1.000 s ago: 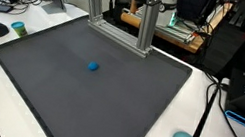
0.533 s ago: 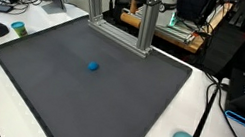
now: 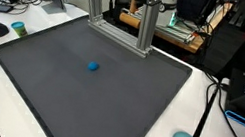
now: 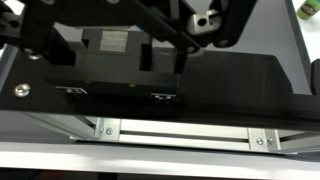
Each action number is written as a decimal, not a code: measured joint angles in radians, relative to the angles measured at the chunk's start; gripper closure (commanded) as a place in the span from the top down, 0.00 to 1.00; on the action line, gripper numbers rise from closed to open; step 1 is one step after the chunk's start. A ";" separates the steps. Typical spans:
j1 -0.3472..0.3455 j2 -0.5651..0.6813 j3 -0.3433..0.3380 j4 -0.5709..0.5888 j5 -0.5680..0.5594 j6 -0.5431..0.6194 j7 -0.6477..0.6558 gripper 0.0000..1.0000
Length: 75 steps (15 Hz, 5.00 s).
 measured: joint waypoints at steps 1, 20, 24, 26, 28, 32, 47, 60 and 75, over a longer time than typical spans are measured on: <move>0.000 0.000 -0.002 0.000 0.003 0.000 0.001 1.00; 0.000 -0.021 -0.003 0.014 0.049 -0.045 0.073 1.00; 0.000 -0.021 0.003 0.016 0.049 -0.043 0.083 1.00; 0.000 -0.019 0.003 0.016 0.049 -0.039 0.086 1.00; 0.000 -0.016 0.003 0.016 0.049 -0.031 0.088 1.00; 0.000 -0.004 0.004 0.016 0.049 -0.018 0.089 1.00; -0.001 0.023 0.015 0.018 0.048 -0.019 0.089 0.47; -0.020 0.023 0.020 0.031 0.036 -0.027 0.098 0.22; -0.027 0.252 0.037 0.393 0.009 -0.009 0.167 0.22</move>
